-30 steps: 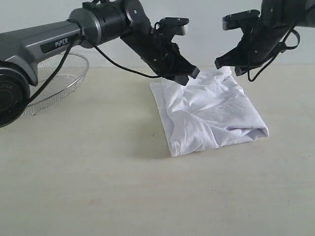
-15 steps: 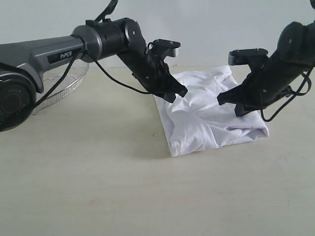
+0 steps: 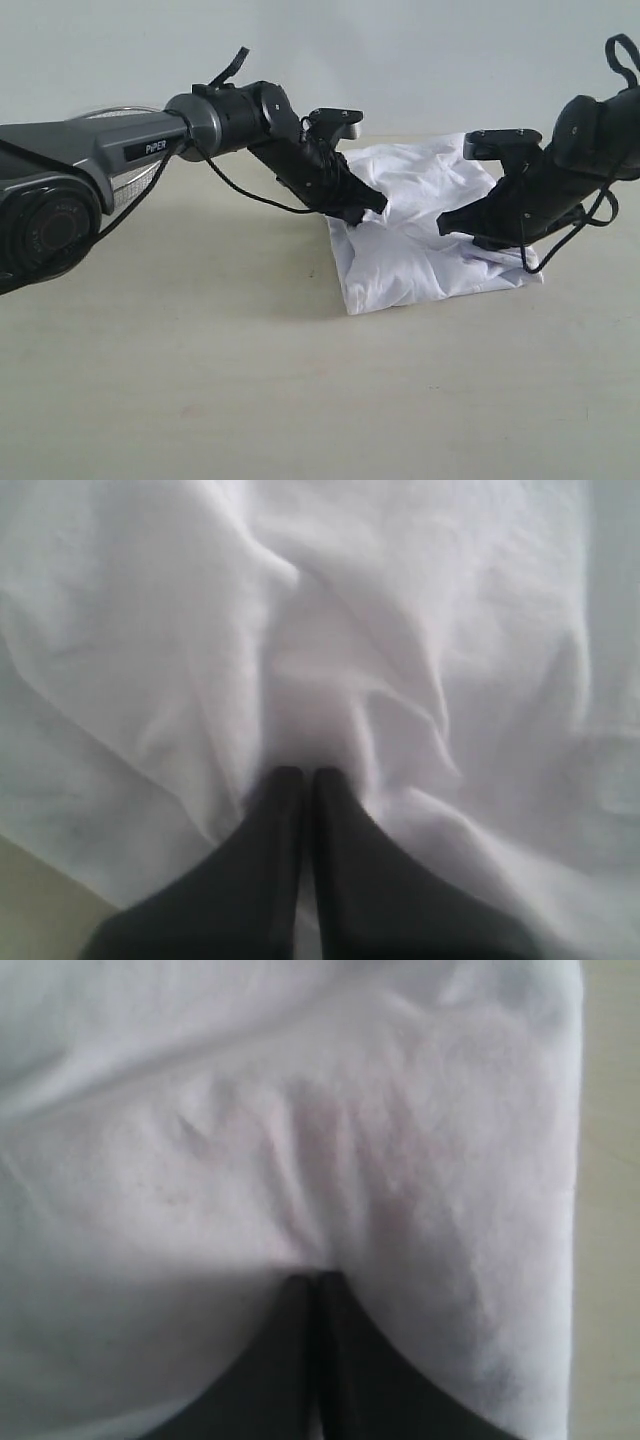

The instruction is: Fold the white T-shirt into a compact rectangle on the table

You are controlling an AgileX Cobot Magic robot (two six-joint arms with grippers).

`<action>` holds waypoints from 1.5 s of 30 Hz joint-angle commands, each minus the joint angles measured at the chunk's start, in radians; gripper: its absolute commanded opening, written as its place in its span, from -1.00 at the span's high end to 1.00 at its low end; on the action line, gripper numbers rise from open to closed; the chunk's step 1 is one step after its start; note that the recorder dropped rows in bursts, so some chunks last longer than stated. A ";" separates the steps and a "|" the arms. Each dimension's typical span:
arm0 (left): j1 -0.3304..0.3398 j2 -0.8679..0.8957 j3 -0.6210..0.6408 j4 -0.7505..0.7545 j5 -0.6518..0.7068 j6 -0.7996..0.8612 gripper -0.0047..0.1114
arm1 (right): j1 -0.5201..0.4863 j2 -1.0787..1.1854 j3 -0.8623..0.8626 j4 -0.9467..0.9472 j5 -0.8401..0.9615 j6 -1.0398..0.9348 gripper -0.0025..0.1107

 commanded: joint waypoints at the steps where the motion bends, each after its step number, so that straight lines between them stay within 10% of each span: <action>1: -0.025 0.045 0.006 -0.021 -0.006 0.005 0.84 | -0.004 0.025 0.074 -0.009 -0.018 0.037 0.96; 19: -0.033 0.045 0.006 -0.121 -0.020 0.074 0.84 | -0.004 -0.065 0.390 -0.006 -0.275 0.108 0.96; 45: 0.013 0.042 0.006 -0.188 -0.085 0.086 0.84 | -0.004 0.052 0.020 -0.007 -0.104 0.083 0.96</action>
